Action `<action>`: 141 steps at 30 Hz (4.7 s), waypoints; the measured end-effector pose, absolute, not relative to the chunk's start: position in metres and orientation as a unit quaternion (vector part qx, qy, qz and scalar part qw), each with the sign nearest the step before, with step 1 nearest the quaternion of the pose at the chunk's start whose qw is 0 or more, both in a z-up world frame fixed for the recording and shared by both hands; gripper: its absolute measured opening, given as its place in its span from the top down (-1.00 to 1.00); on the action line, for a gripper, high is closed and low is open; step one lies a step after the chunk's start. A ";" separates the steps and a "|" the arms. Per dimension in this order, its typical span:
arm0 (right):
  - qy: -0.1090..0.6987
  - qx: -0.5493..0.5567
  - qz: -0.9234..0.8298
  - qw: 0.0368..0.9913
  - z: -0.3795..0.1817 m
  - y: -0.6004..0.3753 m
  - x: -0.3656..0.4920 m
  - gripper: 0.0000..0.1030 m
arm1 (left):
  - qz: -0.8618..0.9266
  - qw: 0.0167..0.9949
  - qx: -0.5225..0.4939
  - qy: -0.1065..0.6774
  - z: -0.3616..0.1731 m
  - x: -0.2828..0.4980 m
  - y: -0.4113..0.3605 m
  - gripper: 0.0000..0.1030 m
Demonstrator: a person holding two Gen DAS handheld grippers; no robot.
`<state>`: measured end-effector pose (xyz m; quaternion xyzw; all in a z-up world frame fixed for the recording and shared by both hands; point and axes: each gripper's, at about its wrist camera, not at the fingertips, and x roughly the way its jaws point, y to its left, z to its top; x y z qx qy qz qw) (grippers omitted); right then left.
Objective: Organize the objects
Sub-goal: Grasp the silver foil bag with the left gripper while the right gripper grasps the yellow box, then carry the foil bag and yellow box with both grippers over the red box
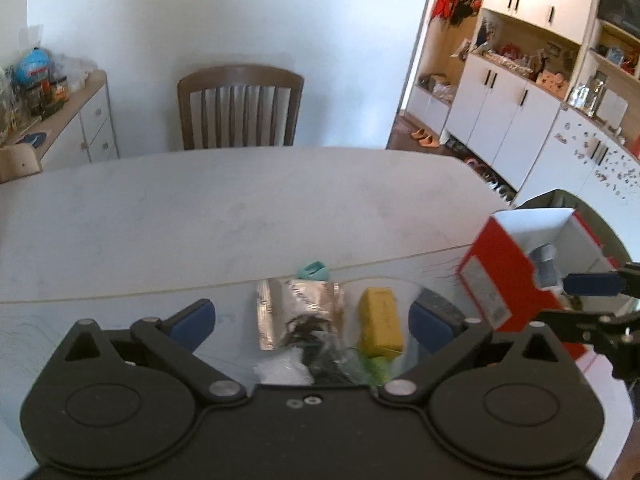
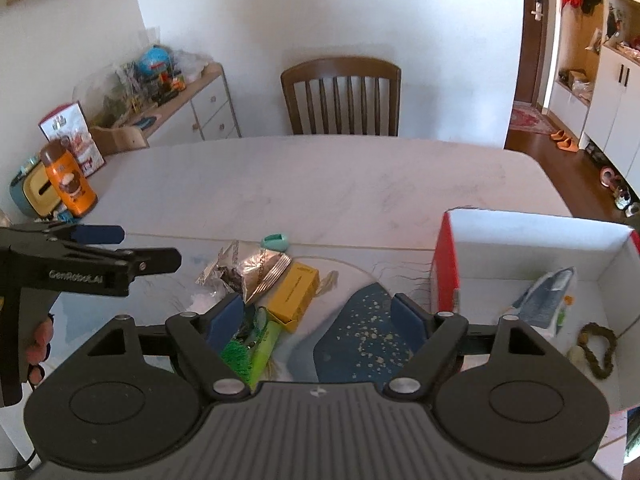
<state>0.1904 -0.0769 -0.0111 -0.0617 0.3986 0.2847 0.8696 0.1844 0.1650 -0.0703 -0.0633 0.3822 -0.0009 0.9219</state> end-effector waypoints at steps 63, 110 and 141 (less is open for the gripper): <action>0.577 0.015 0.193 0.794 -0.115 0.007 0.310 0.45 | -0.044 0.885 -0.046 0.461 -0.162 0.282 0.172 0.00; 0.474 0.082 0.154 0.863 0.025 -0.213 0.240 0.45 | -0.183 0.891 -0.053 0.411 -0.025 0.219 -0.003 -0.01; 0.505 0.047 0.096 0.856 -0.042 -0.331 0.333 0.45 | -0.180 0.851 -0.007 0.493 -0.103 0.281 -0.139 -0.01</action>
